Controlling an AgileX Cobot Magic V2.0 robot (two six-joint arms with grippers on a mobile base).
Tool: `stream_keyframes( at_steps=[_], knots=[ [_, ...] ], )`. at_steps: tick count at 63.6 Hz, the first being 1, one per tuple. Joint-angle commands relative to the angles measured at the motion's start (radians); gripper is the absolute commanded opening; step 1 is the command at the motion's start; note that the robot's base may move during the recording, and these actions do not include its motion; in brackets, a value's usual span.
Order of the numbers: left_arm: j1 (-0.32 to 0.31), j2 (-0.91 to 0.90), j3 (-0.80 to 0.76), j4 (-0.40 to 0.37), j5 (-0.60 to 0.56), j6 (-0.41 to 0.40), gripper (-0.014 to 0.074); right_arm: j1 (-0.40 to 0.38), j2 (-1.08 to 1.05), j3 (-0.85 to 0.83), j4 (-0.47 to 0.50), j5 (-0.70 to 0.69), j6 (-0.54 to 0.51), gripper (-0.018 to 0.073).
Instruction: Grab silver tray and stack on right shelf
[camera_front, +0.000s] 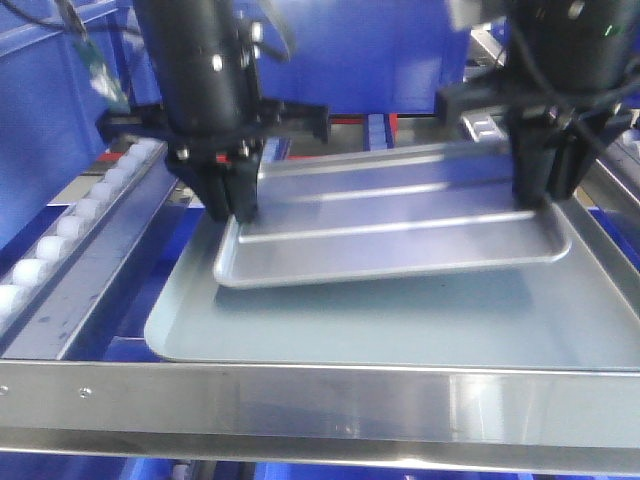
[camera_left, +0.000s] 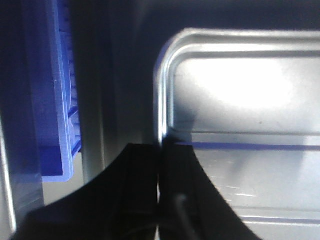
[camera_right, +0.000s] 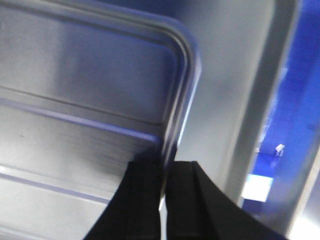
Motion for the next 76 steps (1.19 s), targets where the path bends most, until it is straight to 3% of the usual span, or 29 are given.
stream_keyframes(
  at_steps=[1, 9, 15, 19, 27, 31, 44, 53, 62, 67, 74, 76],
  knots=[
    [0.008, -0.033, -0.03, 0.03, -0.025, 0.019, -0.0093, -0.018, -0.026, -0.039, -0.033, -0.032, -0.033, 0.0057],
    [0.012, -0.028, -0.03, 0.023, -0.035, 0.032, -0.0093, -0.042, -0.022, -0.039, -0.029, -0.034, -0.033, 0.0068],
    [0.014, -0.028, -0.03, 0.015, -0.055, 0.047, -0.005, -0.052, -0.022, -0.039, -0.018, -0.033, -0.033, 0.0162],
    [0.016, -0.028, -0.035, -0.006, -0.053, 0.047, 0.0031, -0.054, -0.022, -0.039, -0.011, -0.033, -0.033, 0.0253],
    [0.022, -0.028, -0.054, -0.042, -0.055, 0.048, 0.029, -0.054, -0.022, -0.039, -0.01, -0.029, -0.033, 0.0501],
    [0.022, -0.028, -0.078, -0.042, -0.043, 0.048, 0.0393, -0.054, -0.023, -0.039, -0.01, -0.028, -0.033, 0.0573],
    [0.022, -0.043, -0.169, -0.033, 0.046, 0.077, 0.0424, -0.054, -0.068, -0.039, -0.009, -0.029, -0.033, 0.0558],
    [0.009, -0.108, -0.164, 0.003, 0.102, 0.098, 0.036, -0.054, -0.144, -0.039, -0.009, -0.03, -0.033, 0.0424],
    [-0.018, -0.218, -0.038, 0.09, 0.104, 0.1, 0.0183, -0.054, -0.227, -0.024, -0.009, -0.037, -0.033, 0.0177],
    [-0.02, -0.295, 0.067, 0.099, 0.057, 0.1, 0.0064, -0.054, -0.275, 0.004, -0.009, -0.06, -0.033, 0.0057],
    [-0.018, -0.406, 0.25, 0.088, -0.067, 0.1, -0.0101, -0.053, -0.345, 0.082, -0.009, -0.112, -0.041, 0.0057],
    [-0.018, -0.437, 0.309, 0.088, -0.098, 0.1, -0.0104, -0.053, -0.364, 0.109, -0.009, -0.128, -0.045, 0.0057]
  ],
)
